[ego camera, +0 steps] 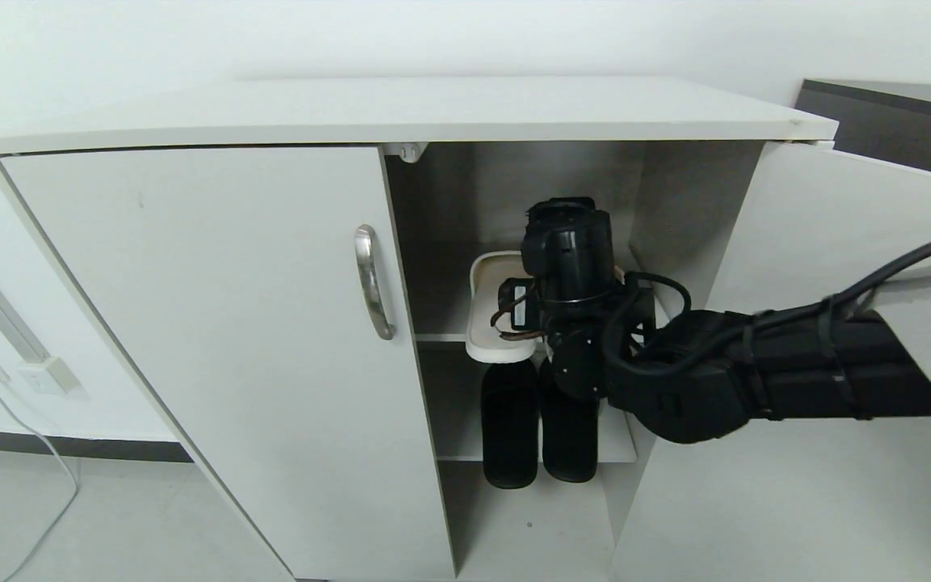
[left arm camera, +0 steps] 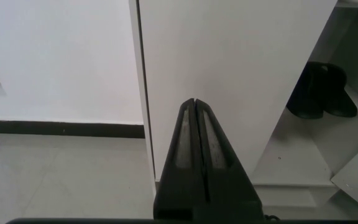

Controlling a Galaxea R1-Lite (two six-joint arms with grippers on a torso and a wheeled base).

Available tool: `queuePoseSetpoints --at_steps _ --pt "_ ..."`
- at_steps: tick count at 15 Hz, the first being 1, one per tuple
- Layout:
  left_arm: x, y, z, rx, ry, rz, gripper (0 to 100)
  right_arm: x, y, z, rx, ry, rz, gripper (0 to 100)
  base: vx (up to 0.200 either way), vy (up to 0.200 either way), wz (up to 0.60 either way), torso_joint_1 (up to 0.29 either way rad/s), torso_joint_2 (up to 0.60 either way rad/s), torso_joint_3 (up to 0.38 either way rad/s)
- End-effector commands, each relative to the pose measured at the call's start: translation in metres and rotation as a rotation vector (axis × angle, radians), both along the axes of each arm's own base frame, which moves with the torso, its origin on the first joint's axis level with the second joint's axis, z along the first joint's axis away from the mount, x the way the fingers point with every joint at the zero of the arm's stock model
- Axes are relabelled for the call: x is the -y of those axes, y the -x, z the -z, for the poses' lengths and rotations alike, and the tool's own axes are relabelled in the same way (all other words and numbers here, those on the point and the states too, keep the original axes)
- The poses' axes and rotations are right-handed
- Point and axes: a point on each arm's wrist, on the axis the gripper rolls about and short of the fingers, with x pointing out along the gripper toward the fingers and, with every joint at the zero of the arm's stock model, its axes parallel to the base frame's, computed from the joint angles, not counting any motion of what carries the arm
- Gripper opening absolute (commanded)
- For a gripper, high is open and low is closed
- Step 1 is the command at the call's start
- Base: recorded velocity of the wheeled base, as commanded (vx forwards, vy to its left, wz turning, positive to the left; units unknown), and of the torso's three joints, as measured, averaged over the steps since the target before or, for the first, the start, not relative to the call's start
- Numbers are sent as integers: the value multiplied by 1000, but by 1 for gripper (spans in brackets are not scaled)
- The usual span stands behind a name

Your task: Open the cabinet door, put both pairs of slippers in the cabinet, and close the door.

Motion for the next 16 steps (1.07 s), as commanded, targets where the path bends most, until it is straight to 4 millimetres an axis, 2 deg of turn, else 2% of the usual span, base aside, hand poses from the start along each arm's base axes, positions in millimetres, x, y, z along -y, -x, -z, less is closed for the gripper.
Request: queuePoseSetpoints --at_steps 1,2,5,6,16 --pt "0 0 0 0 0 -1 0 14 43 -15 20 -26 -62 100 0 0 0 0 0 0" --pt "0 0 0 -2 0 -1 0 19 57 -12 23 -31 -87 100 0 0 0 0 0 0" --pt "0 0 0 0 -1 -1 0 26 76 6 18 -24 -122 100 0 0 0 0 0 0" --pt "0 0 0 -2 -1 -1 0 24 77 8 24 -30 -130 0 0 0 0 0 0 0" --pt "0 0 0 -2 0 -1 0 23 77 19 5 -1 -129 0 0 0 0 0 0 0"
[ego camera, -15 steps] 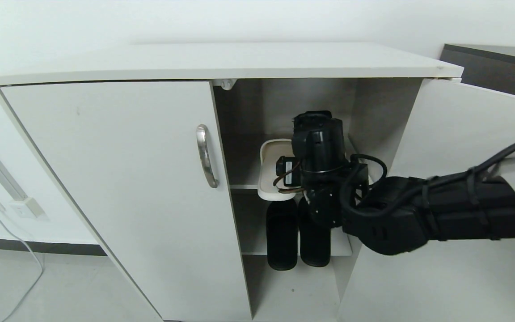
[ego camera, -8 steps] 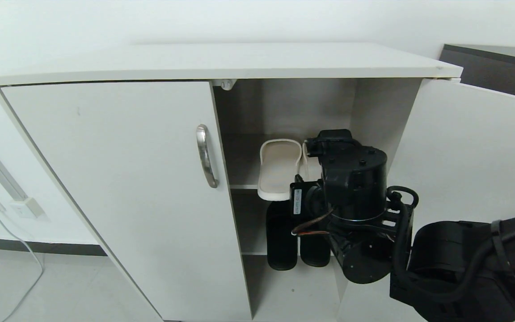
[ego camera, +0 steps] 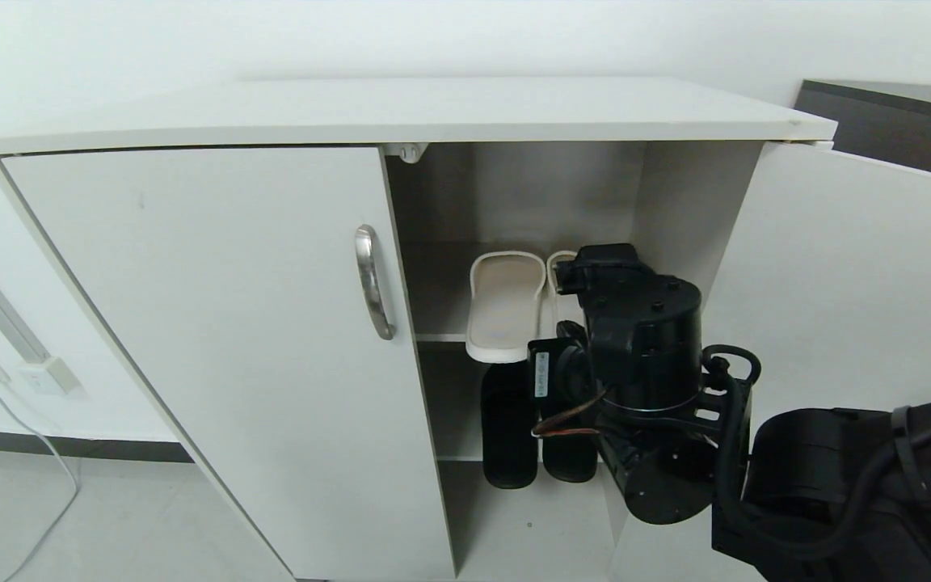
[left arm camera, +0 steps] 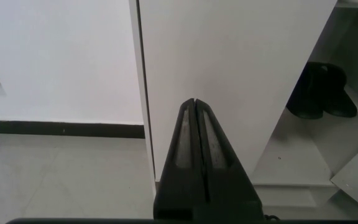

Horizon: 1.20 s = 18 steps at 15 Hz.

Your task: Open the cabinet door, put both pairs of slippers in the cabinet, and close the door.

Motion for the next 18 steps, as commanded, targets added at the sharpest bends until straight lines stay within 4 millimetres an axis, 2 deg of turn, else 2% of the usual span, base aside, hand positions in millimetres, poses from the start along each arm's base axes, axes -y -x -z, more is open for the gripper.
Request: queuePoseSetpoints --at_steps 1,3,18 --pt "0 0 0 0 0 -1 0 1 1 2 -3 7 0 0 0 0 0 0 0 0" --pt "0 0 0 0 -1 -1 0 1 1 2 -3 7 1 0 0 0 0 0 0 0" --pt "0 0 0 0 -1 -1 0 1 2 7 -11 -3 -37 0 -200 0 0 0 4 1"
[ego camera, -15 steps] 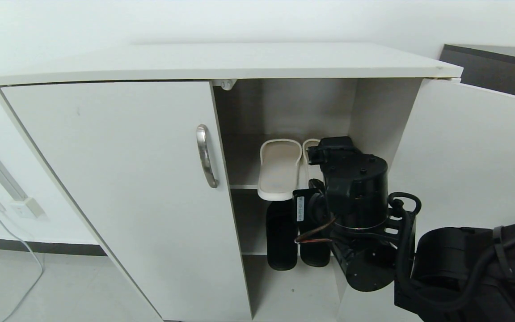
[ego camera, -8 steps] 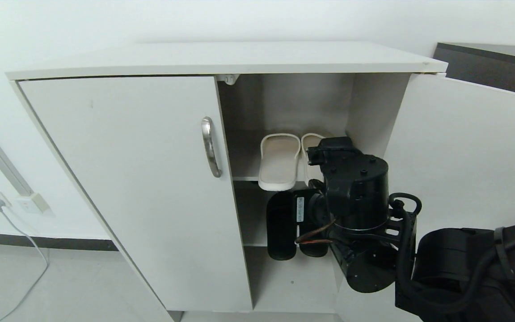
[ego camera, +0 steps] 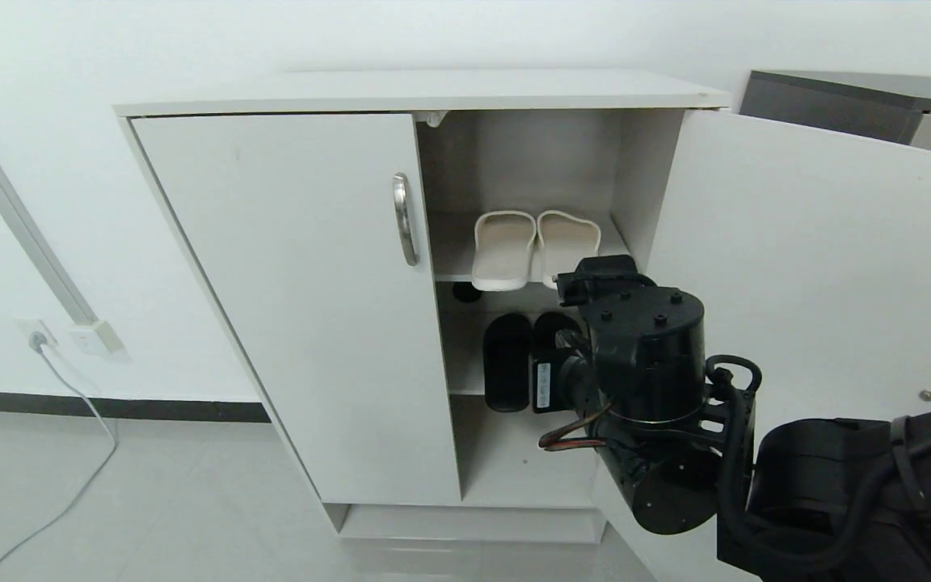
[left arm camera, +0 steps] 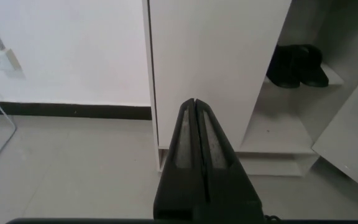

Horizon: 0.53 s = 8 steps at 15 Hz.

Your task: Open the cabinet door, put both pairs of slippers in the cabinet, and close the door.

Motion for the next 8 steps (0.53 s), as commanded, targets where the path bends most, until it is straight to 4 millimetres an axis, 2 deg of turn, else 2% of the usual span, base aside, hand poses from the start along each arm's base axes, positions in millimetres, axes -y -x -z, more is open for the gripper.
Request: queuePoseSetpoints --at_steps 1,6,8 --pt "0 0 0 -1 1 0 0 -1 0 2 0 -11 -28 0 -200 0 0 7 2 12" --pt "0 0 0 -3 -2 19 0 7 5 22 -34 41 -36 0 -200 0 0 3 1 5" --pt "0 0 0 -1 -2 21 0 8 3 23 -14 36 -39 0 0 0 0 0 0 0"
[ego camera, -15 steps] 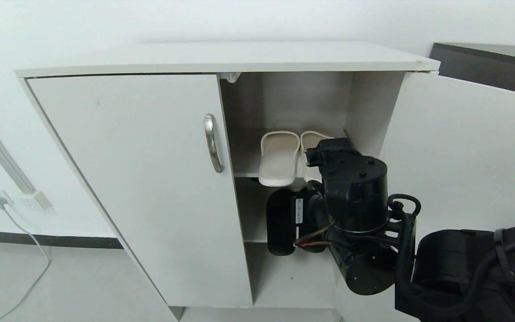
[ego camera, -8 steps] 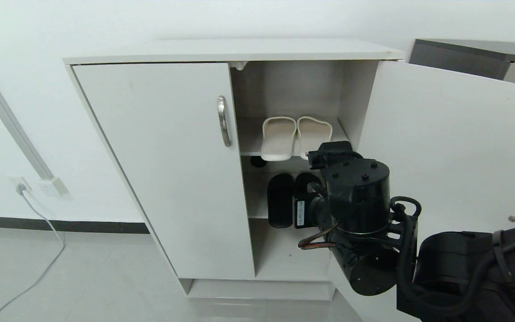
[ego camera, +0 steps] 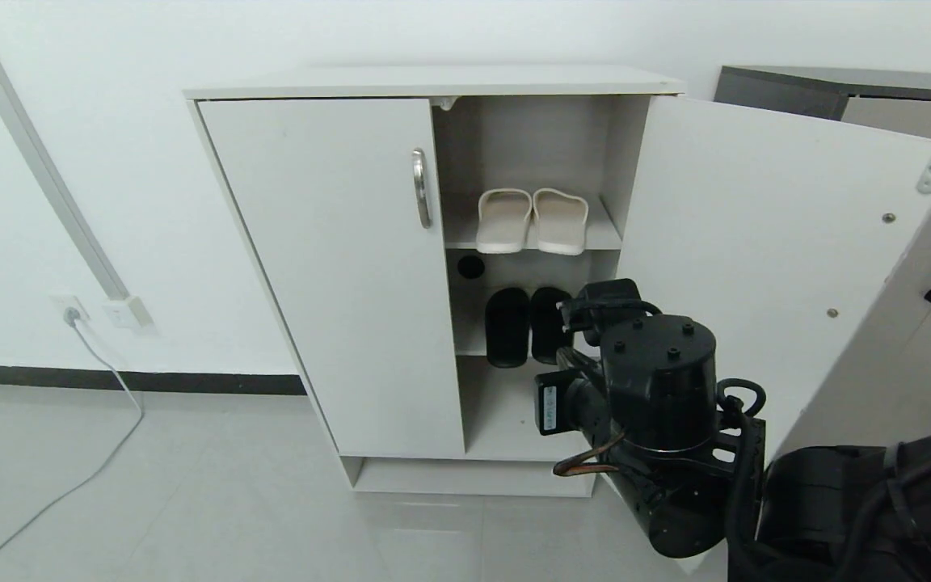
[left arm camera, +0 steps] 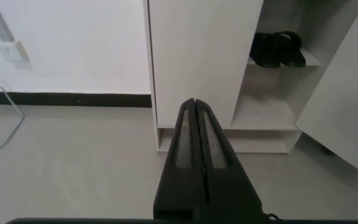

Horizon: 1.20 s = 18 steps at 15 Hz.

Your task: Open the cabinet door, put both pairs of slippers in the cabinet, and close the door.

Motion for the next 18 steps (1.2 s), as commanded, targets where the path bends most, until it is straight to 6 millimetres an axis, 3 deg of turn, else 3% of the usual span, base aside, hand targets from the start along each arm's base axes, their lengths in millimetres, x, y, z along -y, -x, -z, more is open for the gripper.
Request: queuePoseSetpoints --at_steps 1,18 --pt "0 0 0 -1 0 0 0 1 0 6 -2 20 -8 0 0 0 0 0 0 0" --pt "0 0 0 -1 1 0 0 1 -2 13 -14 27 -29 0 0 0 0 0 0 0"
